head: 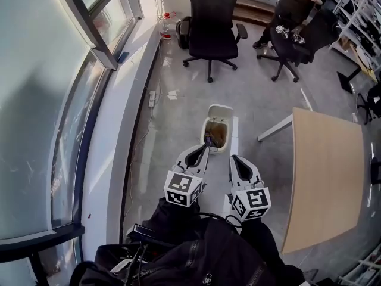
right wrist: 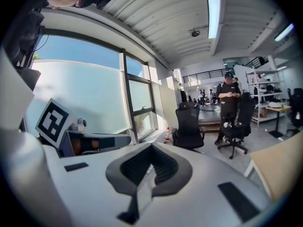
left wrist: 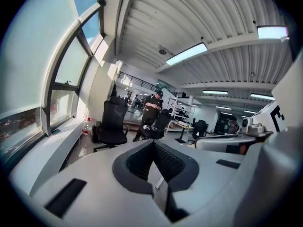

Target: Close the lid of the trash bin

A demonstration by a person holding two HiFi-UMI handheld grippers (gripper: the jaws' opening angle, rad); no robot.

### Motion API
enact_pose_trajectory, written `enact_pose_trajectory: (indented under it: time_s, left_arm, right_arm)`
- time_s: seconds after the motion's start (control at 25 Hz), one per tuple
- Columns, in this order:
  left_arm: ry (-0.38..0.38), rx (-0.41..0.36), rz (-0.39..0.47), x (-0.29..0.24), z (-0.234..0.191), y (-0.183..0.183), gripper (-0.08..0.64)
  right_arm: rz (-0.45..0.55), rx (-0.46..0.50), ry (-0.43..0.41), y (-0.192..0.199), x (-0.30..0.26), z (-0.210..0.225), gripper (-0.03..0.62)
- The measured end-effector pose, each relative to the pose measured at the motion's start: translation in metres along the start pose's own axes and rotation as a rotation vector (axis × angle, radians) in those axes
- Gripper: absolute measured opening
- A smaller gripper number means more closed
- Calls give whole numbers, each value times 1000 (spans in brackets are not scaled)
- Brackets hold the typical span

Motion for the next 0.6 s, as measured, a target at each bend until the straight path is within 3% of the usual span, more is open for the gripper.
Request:
enact_pose_trajectory:
  time_s: [0.4,0.6]
  left_arm:
    - [-39,54,-100,-55,-40,1,2]
    - [-79,8,-30,-85,-55,21,2]
  right_arm:
    - [-128,-50,-34,18,-49,25,0]
    - [-146,-59,-83,54,-79,51,0]
Point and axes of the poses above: the fingertips, and each gripper's own axes: x backward along the fingers, z to its right, y out of its underside, the point moved 10 cm from there along x, backward along the fingers, and after that the axes turned 12 degrees about x, right-handed, at the moved point
